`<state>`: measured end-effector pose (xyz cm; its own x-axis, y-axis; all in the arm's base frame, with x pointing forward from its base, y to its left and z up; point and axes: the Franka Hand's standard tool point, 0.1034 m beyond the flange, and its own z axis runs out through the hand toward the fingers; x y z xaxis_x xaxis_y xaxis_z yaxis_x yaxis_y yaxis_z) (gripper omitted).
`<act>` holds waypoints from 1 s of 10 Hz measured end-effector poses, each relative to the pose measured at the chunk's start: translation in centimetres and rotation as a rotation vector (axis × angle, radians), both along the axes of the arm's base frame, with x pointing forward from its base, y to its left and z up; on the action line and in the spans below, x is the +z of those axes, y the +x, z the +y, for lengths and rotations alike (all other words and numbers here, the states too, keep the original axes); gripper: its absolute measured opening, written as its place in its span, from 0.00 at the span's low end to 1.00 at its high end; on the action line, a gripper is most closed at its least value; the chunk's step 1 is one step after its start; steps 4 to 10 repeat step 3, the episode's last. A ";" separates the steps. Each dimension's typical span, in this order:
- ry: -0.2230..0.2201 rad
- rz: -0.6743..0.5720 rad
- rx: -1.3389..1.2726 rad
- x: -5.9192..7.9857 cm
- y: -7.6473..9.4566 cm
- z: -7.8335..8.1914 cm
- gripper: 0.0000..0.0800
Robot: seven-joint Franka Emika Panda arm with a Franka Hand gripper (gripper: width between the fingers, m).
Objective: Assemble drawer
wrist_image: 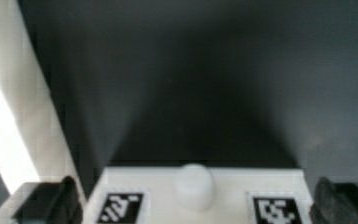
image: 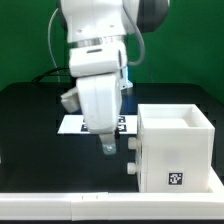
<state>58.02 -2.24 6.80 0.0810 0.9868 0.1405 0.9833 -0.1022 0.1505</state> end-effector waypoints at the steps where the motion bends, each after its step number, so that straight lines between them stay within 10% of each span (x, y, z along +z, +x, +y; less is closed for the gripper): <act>1: 0.000 0.002 -0.003 -0.1 -0.1 -0.4 0.81; 10: 0.001 0.002 -0.001 -0.2 -0.1 -0.2 0.81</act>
Offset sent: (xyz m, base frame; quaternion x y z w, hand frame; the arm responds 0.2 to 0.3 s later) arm 0.0000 0.0000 0.0000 0.0000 0.0000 0.0000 1.0000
